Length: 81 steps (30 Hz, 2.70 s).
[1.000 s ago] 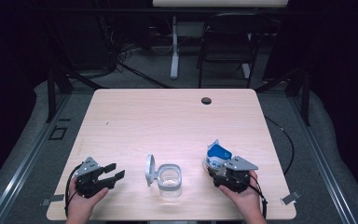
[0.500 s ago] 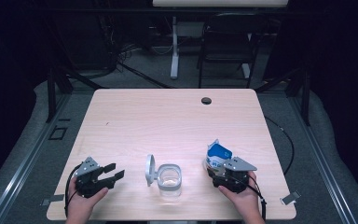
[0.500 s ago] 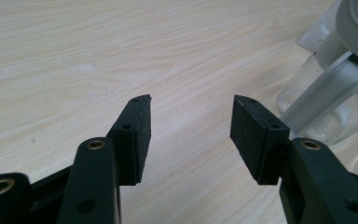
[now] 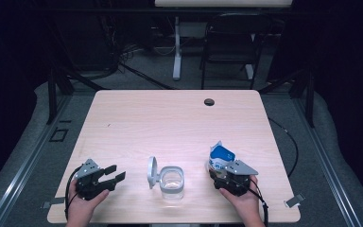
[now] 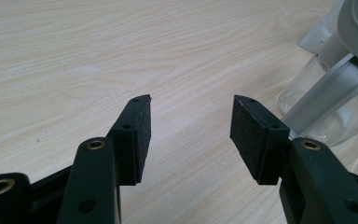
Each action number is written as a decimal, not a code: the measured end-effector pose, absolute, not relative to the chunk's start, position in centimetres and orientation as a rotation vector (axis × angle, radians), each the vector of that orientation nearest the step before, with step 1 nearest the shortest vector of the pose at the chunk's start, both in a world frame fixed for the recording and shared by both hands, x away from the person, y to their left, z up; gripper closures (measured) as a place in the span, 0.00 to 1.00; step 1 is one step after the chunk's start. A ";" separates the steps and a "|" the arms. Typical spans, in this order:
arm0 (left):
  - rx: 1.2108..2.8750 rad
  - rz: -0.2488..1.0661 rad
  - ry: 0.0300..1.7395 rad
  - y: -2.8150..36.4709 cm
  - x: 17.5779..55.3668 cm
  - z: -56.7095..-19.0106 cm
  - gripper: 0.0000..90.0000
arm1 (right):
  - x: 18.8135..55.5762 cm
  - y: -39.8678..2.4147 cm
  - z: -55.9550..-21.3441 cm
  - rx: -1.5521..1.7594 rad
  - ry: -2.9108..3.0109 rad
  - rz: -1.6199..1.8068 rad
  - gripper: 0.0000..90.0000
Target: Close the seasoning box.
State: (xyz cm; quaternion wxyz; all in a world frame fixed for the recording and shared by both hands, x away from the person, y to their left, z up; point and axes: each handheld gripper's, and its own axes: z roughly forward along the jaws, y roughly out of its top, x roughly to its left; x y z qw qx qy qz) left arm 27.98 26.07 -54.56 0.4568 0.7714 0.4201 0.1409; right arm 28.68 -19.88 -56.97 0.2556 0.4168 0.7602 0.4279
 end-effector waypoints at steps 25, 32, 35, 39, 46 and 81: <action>1.909 0.345 1.045 26.1 28.1 -54.8 0.54 | 28.7 -20.0 -57.2 1.122 2.049 1.178 0.44; 1.910 0.344 1.047 26.3 28.2 -54.8 0.54 | 28.6 -19.9 -57.2 1.129 2.042 1.176 0.45; 1.910 0.340 1.051 26.3 28.2 -54.8 0.54 | 28.6 -19.9 -57.2 1.131 2.037 1.178 0.45; 1.913 0.341 1.049 26.3 28.2 -54.8 0.54 | 28.6 -19.9 -57.2 1.128 2.038 1.177 0.46; 1.906 0.346 1.048 26.3 28.2 -54.9 0.54 | 28.6 -19.8 -57.2 1.128 2.027 1.176 0.46; 1.900 0.351 1.036 26.2 28.1 -54.5 0.54 | 26.8 -18.4 -53.8 0.974 2.034 1.121 0.46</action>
